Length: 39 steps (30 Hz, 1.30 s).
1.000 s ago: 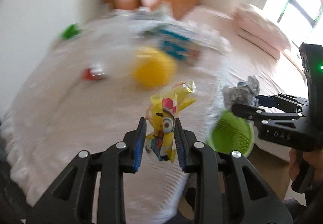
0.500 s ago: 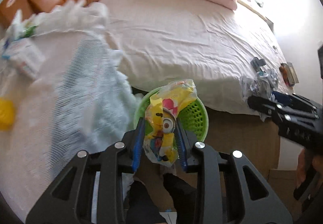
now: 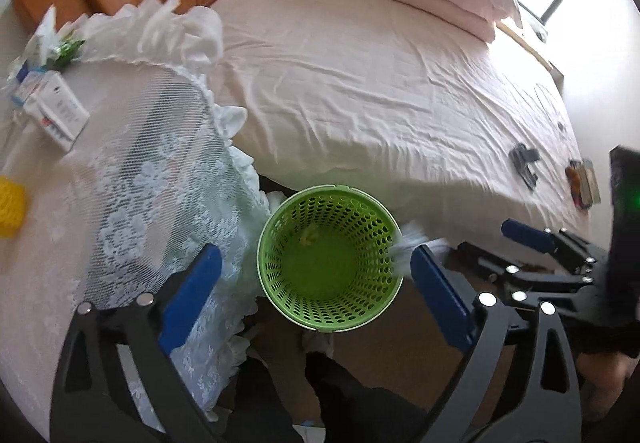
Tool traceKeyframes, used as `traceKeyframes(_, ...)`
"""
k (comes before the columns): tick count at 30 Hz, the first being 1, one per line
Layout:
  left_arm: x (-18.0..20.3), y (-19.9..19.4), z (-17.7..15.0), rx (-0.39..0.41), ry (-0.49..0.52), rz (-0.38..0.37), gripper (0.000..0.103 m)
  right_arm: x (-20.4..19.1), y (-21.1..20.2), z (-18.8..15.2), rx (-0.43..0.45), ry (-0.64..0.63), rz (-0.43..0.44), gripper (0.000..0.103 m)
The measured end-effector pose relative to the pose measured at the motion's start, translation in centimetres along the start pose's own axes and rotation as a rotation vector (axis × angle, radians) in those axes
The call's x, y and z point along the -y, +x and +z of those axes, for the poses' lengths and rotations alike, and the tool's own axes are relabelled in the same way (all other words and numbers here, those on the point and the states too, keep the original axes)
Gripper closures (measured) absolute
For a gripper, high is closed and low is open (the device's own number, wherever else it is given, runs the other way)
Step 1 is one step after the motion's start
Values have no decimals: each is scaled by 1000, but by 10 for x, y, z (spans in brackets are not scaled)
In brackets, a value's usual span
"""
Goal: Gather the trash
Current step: 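Drop the wrapper and crumpled paper into the green wastebasket, opening both tools, then grasp the yellow mesh net with the right tool while the left tool grasps the clear plastic bag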
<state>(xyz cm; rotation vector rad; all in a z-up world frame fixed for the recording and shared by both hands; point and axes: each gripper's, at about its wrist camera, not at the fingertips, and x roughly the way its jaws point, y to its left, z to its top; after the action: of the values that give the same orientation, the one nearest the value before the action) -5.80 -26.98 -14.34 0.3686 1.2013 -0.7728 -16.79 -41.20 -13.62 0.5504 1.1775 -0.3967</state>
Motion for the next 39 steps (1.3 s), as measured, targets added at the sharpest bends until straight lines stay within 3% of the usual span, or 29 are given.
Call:
traceKeyframes(14, -27, -62, -17, 105, -84, 13, 8, -36, 7, 5, -16, -60, 35, 12)
traceKeyframes(29, -121, -114, -54, 197, -343, 98, 8, -115, 9, 13, -8, -191, 86, 12)
traceKeyframes(39, -190, -145, -84, 238, -361, 283, 8, -209, 14, 23, 7, -328, 164, 12)
